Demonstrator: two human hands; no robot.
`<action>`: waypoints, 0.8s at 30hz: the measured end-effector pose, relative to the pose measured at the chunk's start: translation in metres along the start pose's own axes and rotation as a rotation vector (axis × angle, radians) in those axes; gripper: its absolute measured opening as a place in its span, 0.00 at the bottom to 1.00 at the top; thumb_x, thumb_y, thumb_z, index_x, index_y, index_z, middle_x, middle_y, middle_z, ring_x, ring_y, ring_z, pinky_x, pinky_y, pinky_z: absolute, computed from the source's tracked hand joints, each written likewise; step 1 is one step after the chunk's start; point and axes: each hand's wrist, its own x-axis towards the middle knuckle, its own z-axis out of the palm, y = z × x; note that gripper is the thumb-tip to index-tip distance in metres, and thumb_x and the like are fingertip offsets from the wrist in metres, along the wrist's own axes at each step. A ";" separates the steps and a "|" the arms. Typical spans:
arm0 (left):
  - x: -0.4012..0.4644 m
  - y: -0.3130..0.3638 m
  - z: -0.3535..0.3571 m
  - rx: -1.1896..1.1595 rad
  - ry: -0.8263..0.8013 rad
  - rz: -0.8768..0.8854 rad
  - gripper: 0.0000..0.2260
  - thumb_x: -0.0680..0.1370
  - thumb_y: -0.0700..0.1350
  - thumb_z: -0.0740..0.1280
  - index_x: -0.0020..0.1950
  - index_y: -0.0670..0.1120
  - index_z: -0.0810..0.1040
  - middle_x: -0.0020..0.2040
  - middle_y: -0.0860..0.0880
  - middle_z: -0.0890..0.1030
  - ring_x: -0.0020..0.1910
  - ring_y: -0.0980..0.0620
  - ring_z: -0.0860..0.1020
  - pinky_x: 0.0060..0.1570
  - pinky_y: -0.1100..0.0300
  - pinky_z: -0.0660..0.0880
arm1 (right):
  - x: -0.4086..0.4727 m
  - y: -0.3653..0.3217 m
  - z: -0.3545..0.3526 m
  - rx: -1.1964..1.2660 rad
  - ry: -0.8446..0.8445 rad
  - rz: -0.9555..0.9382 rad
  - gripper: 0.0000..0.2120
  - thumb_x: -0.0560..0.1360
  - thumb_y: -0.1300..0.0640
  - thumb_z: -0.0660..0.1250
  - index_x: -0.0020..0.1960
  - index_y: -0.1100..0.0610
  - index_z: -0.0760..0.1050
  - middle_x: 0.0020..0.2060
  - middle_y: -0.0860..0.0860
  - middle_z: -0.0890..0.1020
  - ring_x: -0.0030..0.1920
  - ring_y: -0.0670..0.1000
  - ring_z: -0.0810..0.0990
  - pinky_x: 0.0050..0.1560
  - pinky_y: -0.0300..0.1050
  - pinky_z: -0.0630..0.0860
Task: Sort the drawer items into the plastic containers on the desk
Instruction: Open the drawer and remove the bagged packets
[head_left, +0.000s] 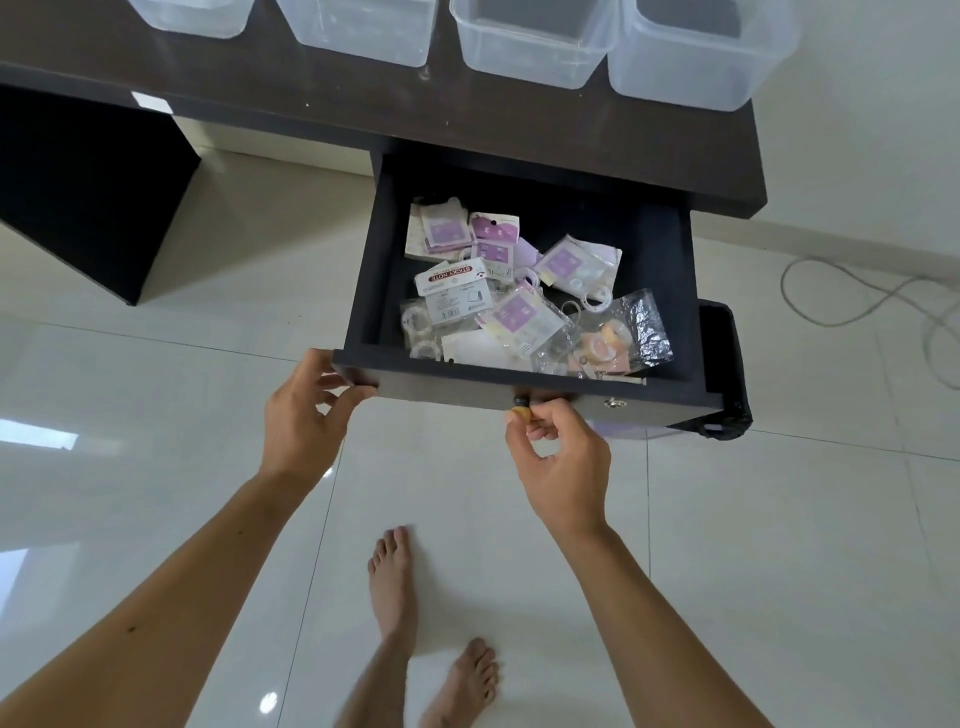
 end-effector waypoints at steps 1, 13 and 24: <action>-0.004 -0.002 0.000 0.002 -0.001 0.002 0.18 0.78 0.42 0.76 0.53 0.62 0.71 0.47 0.64 0.84 0.46 0.63 0.83 0.45 0.71 0.77 | -0.005 0.000 -0.001 0.000 -0.003 -0.001 0.08 0.77 0.54 0.77 0.46 0.57 0.81 0.36 0.47 0.83 0.38 0.50 0.80 0.41 0.48 0.80; -0.019 -0.004 0.014 -0.097 0.042 -0.108 0.14 0.80 0.42 0.75 0.57 0.52 0.71 0.55 0.50 0.83 0.52 0.48 0.82 0.48 0.70 0.76 | -0.011 0.007 -0.005 0.017 -0.090 -0.007 0.07 0.79 0.54 0.76 0.50 0.56 0.81 0.41 0.43 0.84 0.42 0.44 0.80 0.46 0.40 0.78; -0.020 0.020 -0.033 0.027 -0.050 -0.112 0.24 0.76 0.67 0.67 0.65 0.52 0.74 0.60 0.52 0.80 0.56 0.49 0.79 0.48 0.58 0.76 | -0.008 -0.015 -0.045 0.058 -0.091 -0.071 0.04 0.79 0.57 0.75 0.53 0.54 0.83 0.43 0.41 0.85 0.44 0.41 0.81 0.45 0.41 0.80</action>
